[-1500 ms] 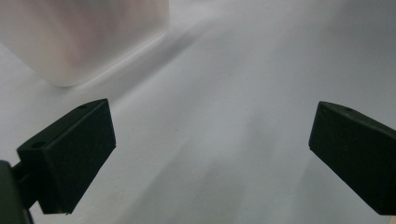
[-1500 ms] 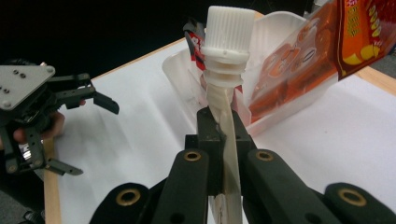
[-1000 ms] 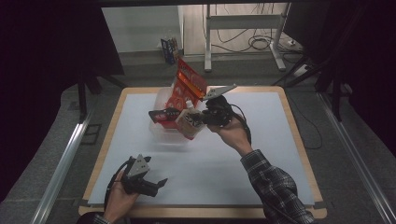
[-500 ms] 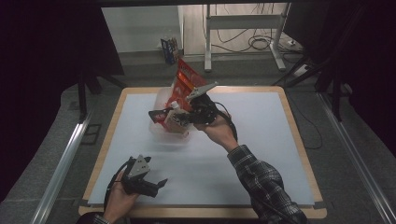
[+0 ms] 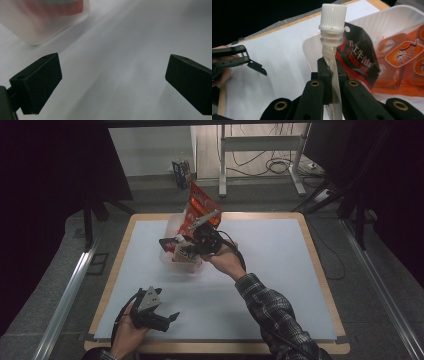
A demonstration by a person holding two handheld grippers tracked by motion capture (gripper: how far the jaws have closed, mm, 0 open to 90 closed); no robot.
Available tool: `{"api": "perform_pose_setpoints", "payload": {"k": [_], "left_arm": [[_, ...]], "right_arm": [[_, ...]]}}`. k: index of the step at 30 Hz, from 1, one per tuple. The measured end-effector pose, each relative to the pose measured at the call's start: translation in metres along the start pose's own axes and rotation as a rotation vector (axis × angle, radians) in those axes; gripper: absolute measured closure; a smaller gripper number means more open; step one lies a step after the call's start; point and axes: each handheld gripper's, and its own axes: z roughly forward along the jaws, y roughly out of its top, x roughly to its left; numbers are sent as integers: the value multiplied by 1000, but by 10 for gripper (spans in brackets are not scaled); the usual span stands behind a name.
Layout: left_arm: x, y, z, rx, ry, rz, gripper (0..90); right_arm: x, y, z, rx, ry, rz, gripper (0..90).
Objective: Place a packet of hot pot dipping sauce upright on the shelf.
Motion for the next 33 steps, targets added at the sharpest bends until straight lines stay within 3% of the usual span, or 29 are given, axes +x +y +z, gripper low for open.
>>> {"api": "perform_pose_setpoints", "payload": {"k": [8, 17, 22, 33], "left_arm": [[0, 0, -1, -1, 2, 2, 6], [-1, 0, 0, 0, 2, 3, 6], [-1, 0, -1, -2, 1, 2, 6], [-1, 0, -1, -2, 3, 4, 6]], "right_arm": [[1, 2, 18, 12, -1, 5, 871], [9, 10, 36, 12, -1, -20, 840], [14, 11, 39, 19, -16, -53, 740], [15, 8, 28, -1, -58, -64, 496]]}}
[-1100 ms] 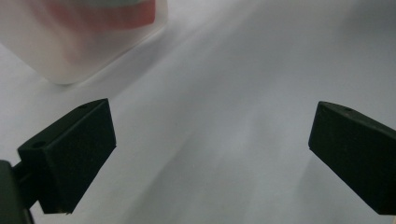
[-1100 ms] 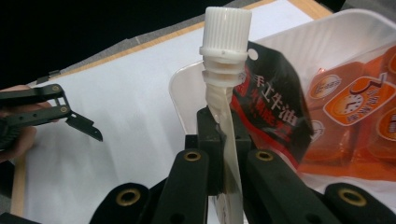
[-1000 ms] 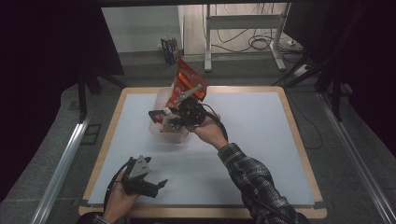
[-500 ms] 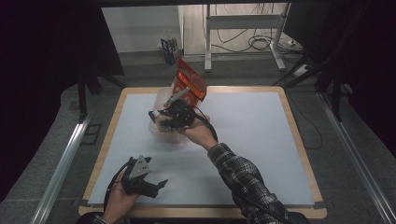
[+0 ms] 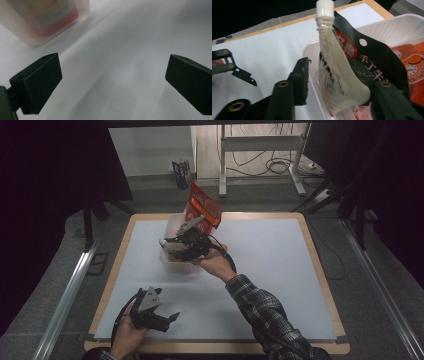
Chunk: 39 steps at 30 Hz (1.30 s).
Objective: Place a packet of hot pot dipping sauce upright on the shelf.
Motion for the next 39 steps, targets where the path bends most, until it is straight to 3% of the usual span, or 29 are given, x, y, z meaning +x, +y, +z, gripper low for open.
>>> {"api": "perform_pose_setpoints", "payload": {"k": [12, 20, 39], "left_arm": [[0, 0, 0, 1, 0, -3, 6], [0, 0, 0, 1, 2, -4, 6], [0, 0, 1, 3, 2, -1, 6]], "right_arm": [[-1, -5, -10, -4, -11, 1, 319], [-1, -9, -14, 4, -24, -17, 272], [-4, -23, -35, -22, -38, 19, 178]]}}
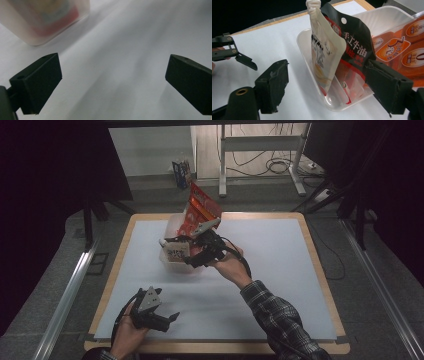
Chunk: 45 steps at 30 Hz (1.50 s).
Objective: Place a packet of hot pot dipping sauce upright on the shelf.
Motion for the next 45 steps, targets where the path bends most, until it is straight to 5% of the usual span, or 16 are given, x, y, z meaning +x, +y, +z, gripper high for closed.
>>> {"api": "perform_pose_setpoints", "payload": {"k": [45], "left_arm": [[-3, 0, 3, 14, -6, 14, 6]], "right_arm": [[7, -56, -34, -36, -16, 63, 38]]}}
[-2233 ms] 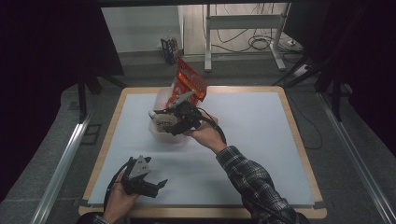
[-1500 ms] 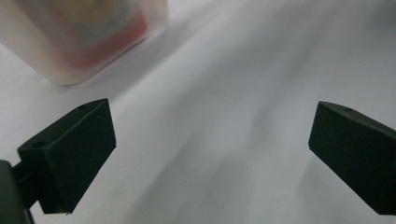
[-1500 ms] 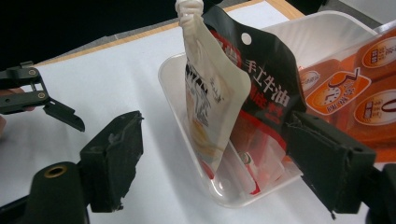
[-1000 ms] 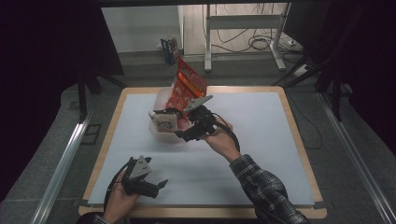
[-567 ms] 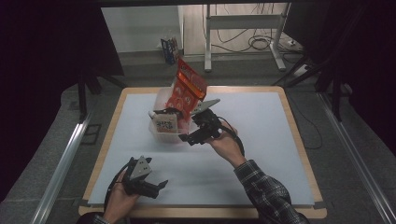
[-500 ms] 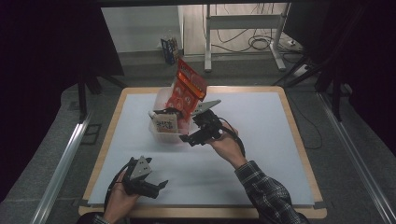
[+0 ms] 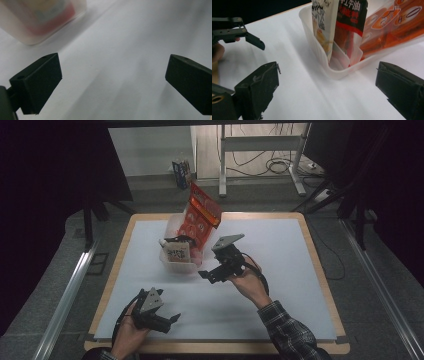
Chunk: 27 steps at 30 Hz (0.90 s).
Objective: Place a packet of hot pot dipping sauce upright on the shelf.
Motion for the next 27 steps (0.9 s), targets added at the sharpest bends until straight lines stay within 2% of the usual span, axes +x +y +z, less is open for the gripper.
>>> {"api": "perform_pose_setpoints", "payload": {"k": [9, 11, 22, 27], "left_arm": [[-1, 0, 0, 0, -3, 5, 6], [-1, 0, 0, 1, -2, 8, 6], [-2, 0, 0, 2, -4, 10, 6], [-2, 0, 0, 1, -4, 11, 6]], "right_arm": [[-1, -12, -9, 0, -8, 1, 2], [-1, -15, -11, 5, -20, -13, 0], [0, -31, -15, 29, -44, -7, 0], [1, -38, -16, 41, -62, -21, 0]]}}
